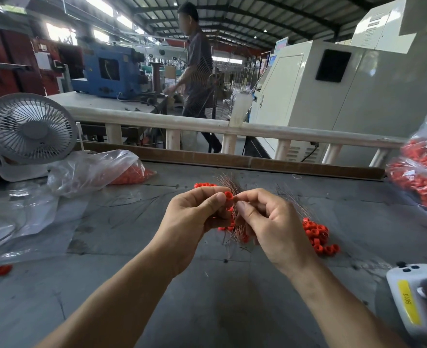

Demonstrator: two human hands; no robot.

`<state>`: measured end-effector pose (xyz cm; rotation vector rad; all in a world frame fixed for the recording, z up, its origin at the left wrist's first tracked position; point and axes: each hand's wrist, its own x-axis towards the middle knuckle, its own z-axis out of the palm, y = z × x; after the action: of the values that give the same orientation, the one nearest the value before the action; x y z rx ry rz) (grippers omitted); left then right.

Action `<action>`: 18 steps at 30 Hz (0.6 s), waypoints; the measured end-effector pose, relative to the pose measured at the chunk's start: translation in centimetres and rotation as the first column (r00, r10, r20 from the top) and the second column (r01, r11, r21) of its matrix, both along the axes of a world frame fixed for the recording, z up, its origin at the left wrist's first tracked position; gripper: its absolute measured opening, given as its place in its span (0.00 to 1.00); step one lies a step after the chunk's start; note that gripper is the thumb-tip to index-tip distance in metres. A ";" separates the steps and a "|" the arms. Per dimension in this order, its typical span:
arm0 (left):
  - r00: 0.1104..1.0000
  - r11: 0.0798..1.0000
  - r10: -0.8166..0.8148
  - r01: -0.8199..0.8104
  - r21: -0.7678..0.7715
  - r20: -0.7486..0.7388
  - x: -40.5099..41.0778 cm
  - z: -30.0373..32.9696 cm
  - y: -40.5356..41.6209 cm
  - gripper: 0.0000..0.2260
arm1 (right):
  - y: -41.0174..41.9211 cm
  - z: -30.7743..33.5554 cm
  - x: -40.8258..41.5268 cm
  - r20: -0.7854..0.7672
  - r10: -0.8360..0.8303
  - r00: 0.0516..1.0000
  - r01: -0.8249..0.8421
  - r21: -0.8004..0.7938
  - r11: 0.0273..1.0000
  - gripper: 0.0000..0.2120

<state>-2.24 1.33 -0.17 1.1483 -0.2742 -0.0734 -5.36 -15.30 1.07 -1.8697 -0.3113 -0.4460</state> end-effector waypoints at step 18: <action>0.999 0.997 0.034 -0.036 0.063 0.035 -0.2 0.0 -0.2 0.06 | 0.2 -0.2 0.1 0.049 -0.062 0.997 0.063 -0.015 0.998 0.06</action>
<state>-2.41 1.13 -0.14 1.2178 -0.2837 -0.0321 -5.24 -15.10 0.87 -1.8910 -0.2909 -0.5336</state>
